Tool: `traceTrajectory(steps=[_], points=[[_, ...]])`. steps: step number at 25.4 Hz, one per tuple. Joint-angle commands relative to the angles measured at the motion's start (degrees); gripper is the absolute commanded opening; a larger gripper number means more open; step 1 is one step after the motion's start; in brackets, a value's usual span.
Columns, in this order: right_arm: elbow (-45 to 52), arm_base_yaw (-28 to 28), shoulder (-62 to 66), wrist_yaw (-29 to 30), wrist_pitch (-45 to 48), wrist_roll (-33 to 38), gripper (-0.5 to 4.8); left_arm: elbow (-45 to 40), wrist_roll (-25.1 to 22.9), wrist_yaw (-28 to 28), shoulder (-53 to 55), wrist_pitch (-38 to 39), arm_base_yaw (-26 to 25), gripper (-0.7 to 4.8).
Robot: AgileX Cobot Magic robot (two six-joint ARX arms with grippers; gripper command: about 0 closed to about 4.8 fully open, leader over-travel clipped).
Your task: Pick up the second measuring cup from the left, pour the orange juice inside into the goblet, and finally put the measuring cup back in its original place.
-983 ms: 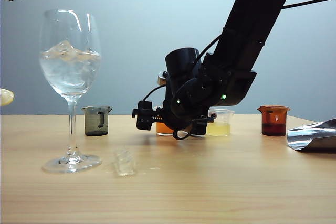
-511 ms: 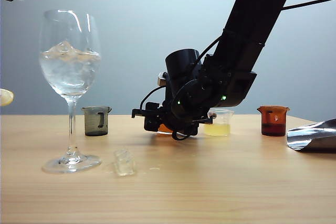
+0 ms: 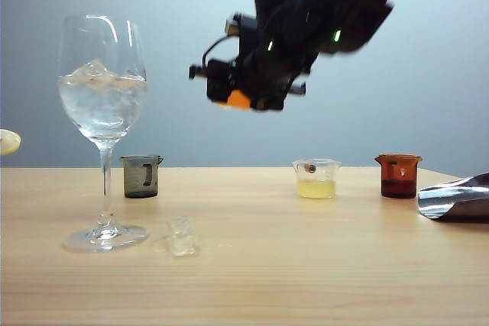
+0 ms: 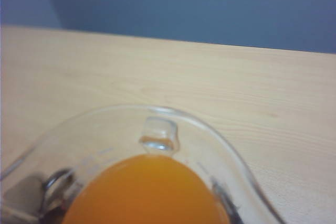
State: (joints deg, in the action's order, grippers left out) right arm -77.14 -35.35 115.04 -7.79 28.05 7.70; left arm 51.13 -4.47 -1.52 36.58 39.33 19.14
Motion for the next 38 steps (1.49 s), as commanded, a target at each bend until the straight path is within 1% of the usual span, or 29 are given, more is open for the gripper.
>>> traceTrajectory(steps=[1, 4, 9, 10, 11, 13, 15, 18, 20, 22, 25, 27, 34, 38], points=[[-0.17, -0.20, -6.29, 7.28, -5.84, -5.11, 1.88, 2.60, 1.22, -0.22, -0.17, 7.23, 1.29, -0.05], [-0.15, -0.28, -9.86, 9.79, -9.92, -6.34, 1.88, 3.34, 3.74, -0.26, -0.31, 8.50, 3.96, -0.05], [-0.15, -1.73, -14.10, 12.39, -15.45, -9.90, 1.88, 3.37, 7.17, 0.50, -0.48, 8.44, 11.58, -0.05], [-0.13, -2.71, -15.19, 13.29, -16.50, -10.60, 1.88, 3.37, 8.70, 2.93, -0.48, 8.55, 14.86, -0.05], [-0.13, -3.23, -15.58, 13.29, -17.09, -11.04, 1.87, 3.37, 9.46, 4.09, -0.48, 8.61, 16.26, -0.05], [-0.11, -5.64, -17.20, 12.90, -19.39, -11.08, 1.88, 3.39, 11.10, 7.63, -0.48, 9.14, 21.53, -0.05], [-0.04, -6.56, -17.55, 12.83, -19.96, -11.13, 1.88, 3.41, 11.21, 8.46, -0.50, 9.42, 23.34, -0.05], [-0.02, -8.02, -17.90, 12.61, -21.88, -12.68, 1.87, 3.41, 12.24, 9.14, -0.50, 10.12, 24.35, -0.05], [0.00, -9.92, -17.90, 12.46, -24.92, -15.54, 1.87, 3.43, 13.09, 9.46, -0.55, 11.67, 24.37, -0.05], [0.20, -10.43, -17.90, 12.44, -25.22, -16.00, 1.87, 3.43, 13.09, 9.86, -0.52, 12.35, 24.35, -0.05], [0.70, -11.45, -17.90, 12.15, -24.68, -19.47, 1.87, 3.43, 13.07, 12.48, -0.52, 12.90, 24.35, -0.05], [0.70, -11.56, -17.90, 12.22, -24.76, -21.77, 1.87, 3.43, 12.81, 13.31, -0.52, 12.98, 24.35, -0.05], [0.70, -11.52, -17.90, 12.66, -24.02, -28.22, 1.87, 3.43, 12.81, 13.31, -0.52, 13.57, 24.37, -0.05], [0.70, -11.52, -17.90, 12.85, -23.87, -32.22, 1.87, 3.43, 11.78, 13.31, -0.55, 14.29, 24.37, -0.05]])
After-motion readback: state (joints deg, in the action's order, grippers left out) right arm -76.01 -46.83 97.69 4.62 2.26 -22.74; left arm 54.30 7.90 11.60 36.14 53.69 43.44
